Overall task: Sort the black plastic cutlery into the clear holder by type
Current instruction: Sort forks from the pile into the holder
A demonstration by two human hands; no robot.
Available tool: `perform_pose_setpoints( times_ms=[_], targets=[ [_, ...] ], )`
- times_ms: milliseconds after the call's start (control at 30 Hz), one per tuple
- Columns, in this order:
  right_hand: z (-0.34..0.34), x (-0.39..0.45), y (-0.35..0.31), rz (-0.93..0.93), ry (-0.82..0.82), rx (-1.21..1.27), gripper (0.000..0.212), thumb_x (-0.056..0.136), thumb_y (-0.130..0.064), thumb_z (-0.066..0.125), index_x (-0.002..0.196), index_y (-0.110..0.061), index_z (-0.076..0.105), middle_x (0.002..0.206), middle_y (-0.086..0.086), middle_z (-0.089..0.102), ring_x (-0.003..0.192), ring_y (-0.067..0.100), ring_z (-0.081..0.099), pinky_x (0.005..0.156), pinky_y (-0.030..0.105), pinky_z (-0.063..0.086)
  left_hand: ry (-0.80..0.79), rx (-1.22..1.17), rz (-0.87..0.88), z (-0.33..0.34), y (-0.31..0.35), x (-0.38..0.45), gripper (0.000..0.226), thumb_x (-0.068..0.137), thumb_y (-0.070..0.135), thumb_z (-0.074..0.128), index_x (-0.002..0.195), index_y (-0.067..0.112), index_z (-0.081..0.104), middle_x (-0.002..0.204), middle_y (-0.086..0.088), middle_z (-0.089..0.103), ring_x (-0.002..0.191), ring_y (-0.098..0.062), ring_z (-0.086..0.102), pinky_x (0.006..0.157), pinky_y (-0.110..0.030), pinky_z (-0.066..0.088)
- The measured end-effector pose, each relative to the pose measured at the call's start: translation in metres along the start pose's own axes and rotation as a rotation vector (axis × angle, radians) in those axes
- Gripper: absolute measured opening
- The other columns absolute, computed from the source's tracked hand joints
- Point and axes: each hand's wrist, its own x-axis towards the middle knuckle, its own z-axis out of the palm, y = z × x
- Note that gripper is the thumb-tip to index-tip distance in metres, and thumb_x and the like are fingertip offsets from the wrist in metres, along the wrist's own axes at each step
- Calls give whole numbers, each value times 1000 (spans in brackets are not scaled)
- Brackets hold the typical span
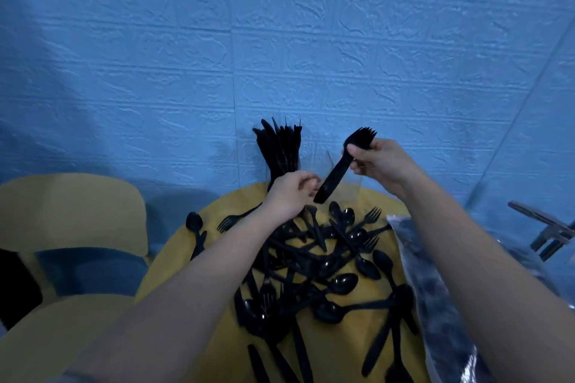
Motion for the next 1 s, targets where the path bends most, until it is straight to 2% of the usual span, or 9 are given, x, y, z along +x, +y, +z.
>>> perform_pose_setpoints(
  times_ms=[167, 267, 333, 433, 500, 567, 733, 833, 1000],
  targets=[
    [11, 62, -3, -142, 220, -29, 6, 92, -4, 58, 98, -1, 58, 74, 6, 60, 50, 8, 57, 54, 17, 50, -18, 590, 188, 4, -28, 47, 51, 93, -7, 42, 142, 7, 39, 145, -10, 39, 134, -24, 35, 110, -28, 28],
    [28, 96, 9, -199, 259, -183, 11, 92, -6, 58, 103, -4, 58, 84, 6, 62, 46, 3, 58, 53, 16, 51, -50, 857, 273, 10, -36, 55, 66, 90, -1, 51, 148, 7, 22, 153, -11, 23, 141, -25, 21, 115, -32, 16],
    [37, 112, 21, -213, 230, -393, 16, 92, -10, 59, 107, -6, 59, 93, 6, 62, 47, 0, 58, 54, 12, 47, -66, 937, 271, 13, -44, 57, 66, 90, 4, 53, 148, 8, 23, 156, -9, 17, 144, -22, 13, 116, -33, 9],
    [47, 129, 40, -180, 65, -658, 12, 92, -11, 58, 103, -6, 59, 94, 12, 65, 44, -3, 55, 43, 5, 36, -102, 959, 265, 12, -51, 58, 64, 90, 6, 54, 148, 8, 27, 158, -7, 11, 146, -21, 6, 117, -34, 4],
    [51, 133, 47, -121, -18, -770, 12, 92, -12, 60, 104, -7, 58, 95, 15, 67, 55, 4, 56, 40, 5, 34, -110, 946, 267, 11, -52, 59, 64, 91, 7, 53, 148, 9, 25, 158, -7, 11, 146, -20, 6, 117, -33, 5],
    [54, 135, 49, -91, -68, -827, 29, 91, -14, 63, 118, -6, 58, 99, 14, 68, 70, 12, 59, 42, 4, 34, -121, 908, 249, 9, -51, 59, 62, 93, 9, 51, 149, 10, 24, 158, -6, 11, 146, -20, 7, 117, -33, 7],
    [43, 120, 43, -92, -100, -852, 56, 87, -18, 68, 138, -15, 46, 129, 8, 59, 112, 21, 57, 83, 20, 39, -132, 699, 148, 8, -50, 44, 54, 97, 10, 41, 149, 15, 27, 159, -3, 10, 145, -21, 10, 118, -34, 9],
    [26, 94, 39, -148, -40, -866, 46, 88, -19, 67, 132, -16, 53, 128, 3, 60, 105, 17, 57, 87, 24, 41, -130, 580, 109, 12, -50, 25, 46, 99, 14, 39, 145, 19, 35, 156, 0, 20, 139, -27, 26, 115, -33, 22],
    [-2, 37, 44, -123, -53, -933, 23, 88, -18, 67, 111, -14, 67, 110, 0, 67, 88, 6, 54, 69, 14, 37, -199, 439, 117, 15, -31, -12, 32, 99, 17, 44, 129, 19, 56, 129, 2, 53, 113, -13, 52, 95, -25, 43]
  ],
)
